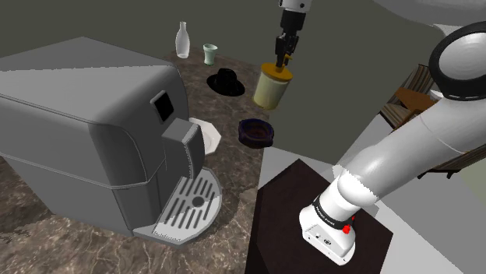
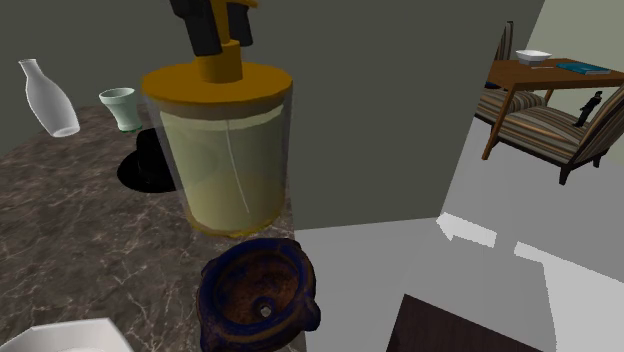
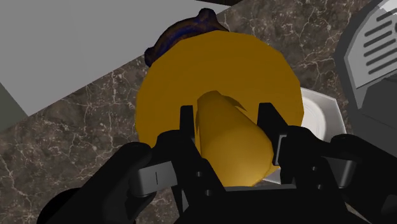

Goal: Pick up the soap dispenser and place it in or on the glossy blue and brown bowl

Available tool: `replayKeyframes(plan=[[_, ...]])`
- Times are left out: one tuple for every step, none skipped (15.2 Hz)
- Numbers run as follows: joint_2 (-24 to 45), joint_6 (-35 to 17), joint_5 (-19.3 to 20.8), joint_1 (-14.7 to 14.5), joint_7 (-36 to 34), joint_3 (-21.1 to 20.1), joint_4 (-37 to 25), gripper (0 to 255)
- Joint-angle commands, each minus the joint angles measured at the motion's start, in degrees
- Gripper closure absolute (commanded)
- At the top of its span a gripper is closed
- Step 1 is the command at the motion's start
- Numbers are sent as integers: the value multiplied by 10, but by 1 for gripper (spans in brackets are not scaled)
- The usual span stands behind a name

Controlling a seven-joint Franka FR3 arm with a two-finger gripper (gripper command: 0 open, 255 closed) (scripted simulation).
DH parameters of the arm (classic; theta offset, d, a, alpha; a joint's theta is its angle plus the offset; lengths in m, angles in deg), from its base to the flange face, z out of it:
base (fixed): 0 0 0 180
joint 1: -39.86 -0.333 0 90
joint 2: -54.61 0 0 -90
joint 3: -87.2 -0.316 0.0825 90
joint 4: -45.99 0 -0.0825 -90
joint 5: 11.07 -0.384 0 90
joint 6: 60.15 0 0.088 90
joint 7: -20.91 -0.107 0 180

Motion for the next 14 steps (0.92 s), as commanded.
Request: replayKeyframes(plan=[[-7,-11,0,-1,-4,-2,18,255],[-9,-19,0,-1,-4,-2,28,255],[-10,-27,0,-1,-5,-2,37,255],[-12,-34,0,-1,-5,-2,46,255],[-13,-42,1,-1,-5,-2,55,255],[-14,-50,1,-1,-5,-2,64,255],[-15,-58,1,-1,-5,-2,73,255],[-16,-65,1,-1,-6,-2,81,255],[-17,-73,1,-1,-6,-2,90,255],[-17,-81,1,-1,-6,-2,98,255],[-18,-89,1,0,-6,-2,106,255],[-18,-96,1,0,-6,-1,114,255],[-18,-104,1,0,-6,-1,122,255],[-18,-112,2,0,-6,-1,130,255]])
